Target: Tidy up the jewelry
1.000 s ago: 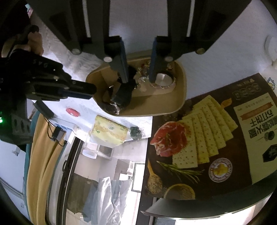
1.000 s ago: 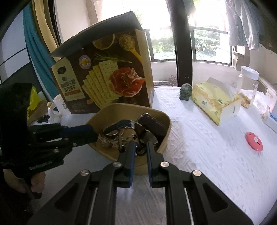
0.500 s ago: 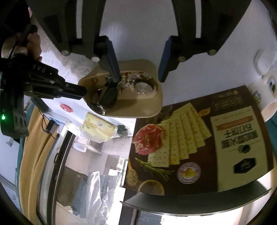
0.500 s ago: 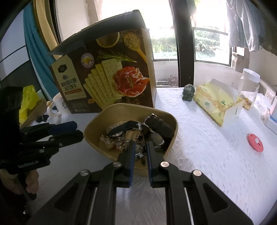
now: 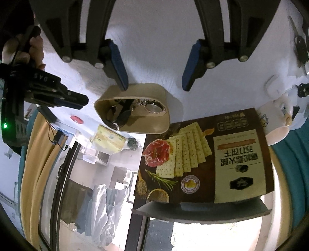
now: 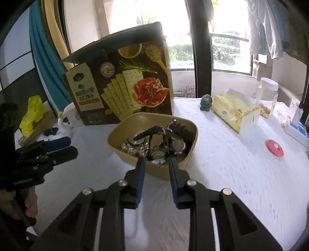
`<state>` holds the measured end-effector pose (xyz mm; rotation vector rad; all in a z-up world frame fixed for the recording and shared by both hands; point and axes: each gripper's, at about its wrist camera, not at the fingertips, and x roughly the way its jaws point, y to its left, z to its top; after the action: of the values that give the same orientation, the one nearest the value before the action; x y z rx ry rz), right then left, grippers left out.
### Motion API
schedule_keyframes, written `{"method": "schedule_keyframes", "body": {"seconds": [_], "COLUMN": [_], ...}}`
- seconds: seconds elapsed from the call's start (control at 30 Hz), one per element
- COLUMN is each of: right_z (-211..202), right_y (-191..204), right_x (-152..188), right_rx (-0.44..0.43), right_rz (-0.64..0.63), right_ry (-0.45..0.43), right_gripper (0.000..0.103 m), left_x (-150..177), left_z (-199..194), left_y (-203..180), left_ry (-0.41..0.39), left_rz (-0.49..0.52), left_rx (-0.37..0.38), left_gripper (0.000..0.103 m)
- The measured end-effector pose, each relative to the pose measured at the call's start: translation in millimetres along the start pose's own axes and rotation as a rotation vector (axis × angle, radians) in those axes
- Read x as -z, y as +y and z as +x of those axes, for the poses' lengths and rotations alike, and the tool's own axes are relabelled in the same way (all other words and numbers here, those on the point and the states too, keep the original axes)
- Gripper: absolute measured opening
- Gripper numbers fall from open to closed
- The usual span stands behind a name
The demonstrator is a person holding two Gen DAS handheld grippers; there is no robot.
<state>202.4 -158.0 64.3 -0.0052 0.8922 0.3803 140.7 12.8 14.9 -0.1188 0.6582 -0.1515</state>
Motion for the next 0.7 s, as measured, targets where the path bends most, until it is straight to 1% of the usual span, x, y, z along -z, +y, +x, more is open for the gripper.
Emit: {"method": "schedule_keyframes", "body": {"seconds": [0.47,0.7], "right_z": [-57.2,-91.6], "right_y": [9.6,10.2], "right_x": [26.0,32.8], "right_rx": [0.024,0.052], "right_rz": [-0.007,-0.009], "right_ry": [-0.043,-0.081], "right_gripper": [0.025,0.026], "left_x": [16.2,11.4], "left_z": [-48.7,-62.4], "left_y": [-19.5,-35.0], "left_ry": [-0.041,-0.052], "left_rz": [0.028,0.067], "left_rx": [0.009,0.051], "left_gripper": [0.059,0.059]}}
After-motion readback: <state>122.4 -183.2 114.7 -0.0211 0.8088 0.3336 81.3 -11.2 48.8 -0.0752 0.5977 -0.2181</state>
